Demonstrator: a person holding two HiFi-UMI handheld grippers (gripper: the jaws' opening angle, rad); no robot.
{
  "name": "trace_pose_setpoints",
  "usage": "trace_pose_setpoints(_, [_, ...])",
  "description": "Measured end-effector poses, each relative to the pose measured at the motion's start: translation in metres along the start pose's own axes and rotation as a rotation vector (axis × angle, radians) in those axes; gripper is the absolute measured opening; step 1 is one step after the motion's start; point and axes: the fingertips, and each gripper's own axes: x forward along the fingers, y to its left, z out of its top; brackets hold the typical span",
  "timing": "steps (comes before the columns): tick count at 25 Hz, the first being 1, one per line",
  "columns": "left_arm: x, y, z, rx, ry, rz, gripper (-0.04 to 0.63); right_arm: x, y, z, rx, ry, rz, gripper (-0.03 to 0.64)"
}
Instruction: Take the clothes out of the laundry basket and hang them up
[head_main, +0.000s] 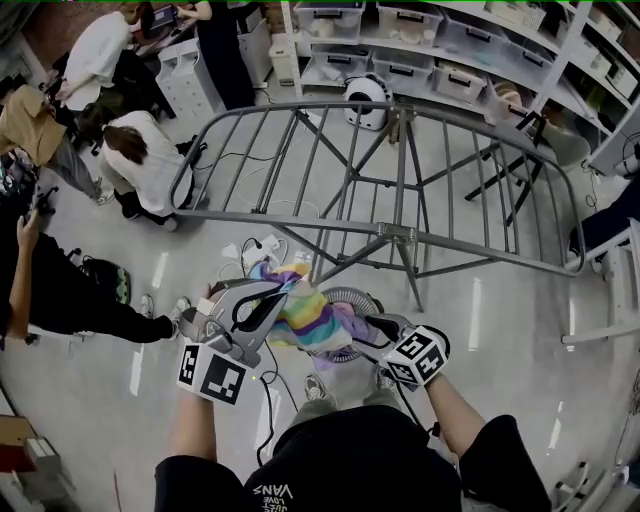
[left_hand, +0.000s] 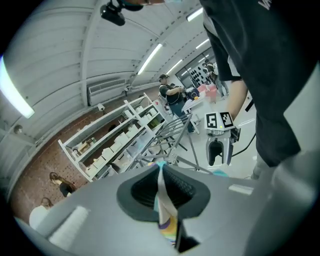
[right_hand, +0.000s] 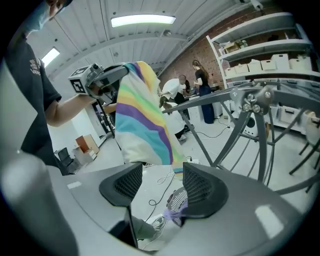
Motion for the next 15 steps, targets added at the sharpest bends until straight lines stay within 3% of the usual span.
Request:
trace_pose_setpoints(2, [-0.004, 0.004, 0.004, 0.015, -0.005, 0.006, 0.018, 0.0, -0.01, 0.005, 0.002, 0.004, -0.004, 0.245])
trace_pose_setpoints(7, [-0.014, 0.011, 0.015, 0.008, -0.028, 0.031, 0.018, 0.001, -0.019, -0.021, -0.073, 0.16, 0.031, 0.264])
trace_pose_setpoints(9, [-0.018, 0.012, 0.021, 0.011, -0.041, 0.034, 0.018, 0.003, -0.025, -0.028, -0.057, 0.169, 0.016, 0.264])
trace_pose_setpoints(15, [-0.031, 0.012, 0.042, 0.011, -0.091, 0.043, 0.018, 0.001, -0.029, 0.018, -0.003, -0.045, 0.002, 0.261])
